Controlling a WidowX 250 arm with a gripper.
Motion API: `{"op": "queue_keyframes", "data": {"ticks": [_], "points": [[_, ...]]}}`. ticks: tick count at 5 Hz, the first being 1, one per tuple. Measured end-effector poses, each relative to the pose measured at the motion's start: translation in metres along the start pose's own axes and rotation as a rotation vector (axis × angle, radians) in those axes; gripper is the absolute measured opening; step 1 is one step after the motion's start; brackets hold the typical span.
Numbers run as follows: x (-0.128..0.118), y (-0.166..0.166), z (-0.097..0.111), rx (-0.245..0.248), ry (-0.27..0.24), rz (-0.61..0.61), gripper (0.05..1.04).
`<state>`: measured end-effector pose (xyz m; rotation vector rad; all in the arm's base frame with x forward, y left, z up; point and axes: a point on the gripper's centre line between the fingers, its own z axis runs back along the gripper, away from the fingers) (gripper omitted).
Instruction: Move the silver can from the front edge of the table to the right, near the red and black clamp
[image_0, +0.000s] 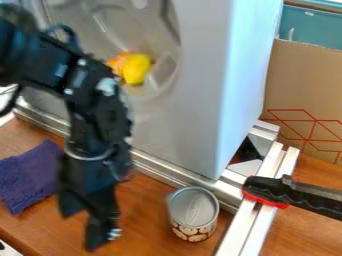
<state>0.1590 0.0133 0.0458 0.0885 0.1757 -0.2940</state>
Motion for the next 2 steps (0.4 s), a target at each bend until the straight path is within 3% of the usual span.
{"op": "queue_keyframes", "data": {"ticks": [1, 2], "points": [[-0.029, 0.043, 0.005, 0.072, -0.08, 0.009, 0.999], [-0.051, 0.085, 0.006, 0.094, -0.079, 0.052, 0.999]]}}
